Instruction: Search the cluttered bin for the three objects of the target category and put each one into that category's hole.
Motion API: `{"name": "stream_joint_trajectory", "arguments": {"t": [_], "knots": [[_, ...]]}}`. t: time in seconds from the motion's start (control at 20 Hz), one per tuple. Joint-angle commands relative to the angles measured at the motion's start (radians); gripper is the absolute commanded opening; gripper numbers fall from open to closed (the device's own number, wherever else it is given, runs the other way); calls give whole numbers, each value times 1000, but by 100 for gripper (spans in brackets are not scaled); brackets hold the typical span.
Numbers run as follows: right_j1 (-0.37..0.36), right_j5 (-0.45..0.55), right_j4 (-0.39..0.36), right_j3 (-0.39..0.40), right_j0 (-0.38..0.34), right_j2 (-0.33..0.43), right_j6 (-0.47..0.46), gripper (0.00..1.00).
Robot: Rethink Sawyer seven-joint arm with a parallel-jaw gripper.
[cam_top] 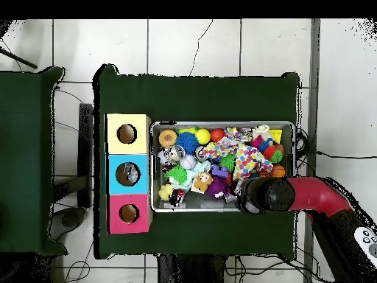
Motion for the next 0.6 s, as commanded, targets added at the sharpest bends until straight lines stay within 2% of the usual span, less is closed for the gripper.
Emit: {"name": "stream_joint_trajectory", "arguments": {"t": [0.05, 0.35, 0.6], "knots": [[73, 92, -106, -126, 5, 25, -422, 100], [86, 73, -101, -147, 10, 21, -433, 100], [67, -15, -128, -123, 13, -1, -381, 100]]}}
